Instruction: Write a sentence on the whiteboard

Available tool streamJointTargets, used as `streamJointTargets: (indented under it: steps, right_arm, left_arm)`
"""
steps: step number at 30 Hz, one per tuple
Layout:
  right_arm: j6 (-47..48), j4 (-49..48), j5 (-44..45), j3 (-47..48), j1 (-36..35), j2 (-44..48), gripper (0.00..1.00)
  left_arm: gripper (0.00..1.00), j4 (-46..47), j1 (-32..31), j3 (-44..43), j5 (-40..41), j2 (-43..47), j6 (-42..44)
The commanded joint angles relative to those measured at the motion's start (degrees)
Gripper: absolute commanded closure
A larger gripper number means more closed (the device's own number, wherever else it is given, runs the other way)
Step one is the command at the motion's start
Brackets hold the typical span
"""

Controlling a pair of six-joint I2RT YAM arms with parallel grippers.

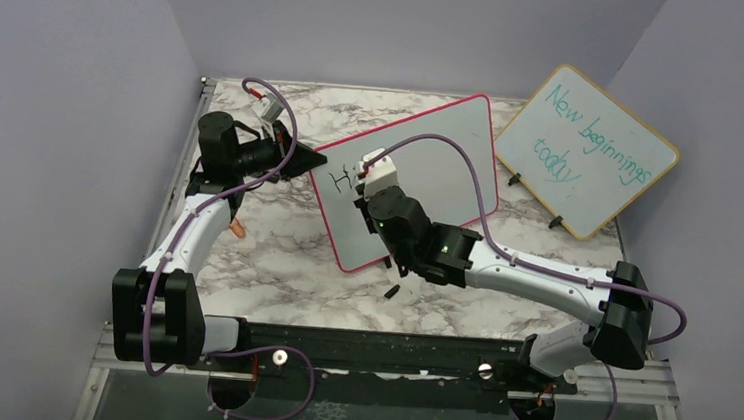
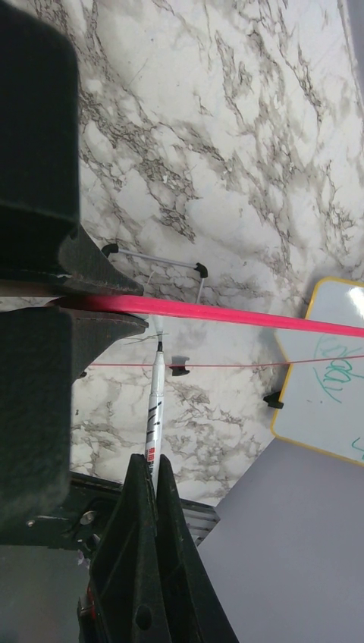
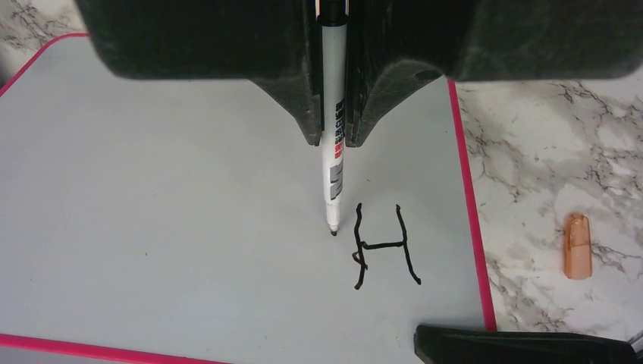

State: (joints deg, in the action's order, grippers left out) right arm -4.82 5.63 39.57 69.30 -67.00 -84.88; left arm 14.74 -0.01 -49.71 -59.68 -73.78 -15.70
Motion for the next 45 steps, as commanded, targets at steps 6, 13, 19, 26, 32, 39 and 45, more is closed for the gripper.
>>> streamJointTargets:
  steps: [6, 13, 19, 26, 32, 39, 45]
  right_arm:
    - [0.17, 0.03, -1.10, 2.79, 0.38, -1.35, 0.99]
    - [-0.84, 3.61, -1.93, 3.02, 0.36, -1.34, 0.99]
    - [-1.72, 6.00, -2.54, 2.78, 0.38, -1.43, 0.99]
    - [-2.42, 7.91, -0.27, 2.43, 0.38, -1.64, 0.99]
    - [-2.56, 7.07, 2.58, 2.23, 0.61, -1.34, 0.99]
    - [-2.22, 4.17, 3.49, 2.06, 0.99, -1.33, 0.99]
    - [-1.31, 2.04, 3.31, 2.31, 1.34, -1.68, 0.99]
  left_arm:
    - [1.00, -6.04, -1.53, 1.86, 1.85, -1.59, 8.67]
    - [1.00, -6.04, -1.51, 1.90, 1.82, -1.60, 8.67]
    - [1.00, -6.04, -1.52, 1.90, 1.85, -1.63, 8.67]
    - [1.00, -6.04, -1.54, 1.90, 1.85, -1.51, 8.62]
    - [1.00, -6.04, -1.55, 1.99, 1.83, -1.48, 8.67]
    - [1.00, -6.02, -1.57, 1.99, 1.76, -1.54, 8.67]
    - [1.00, -6.12, -1.55, 1.99, 1.77, -1.65, 8.76]
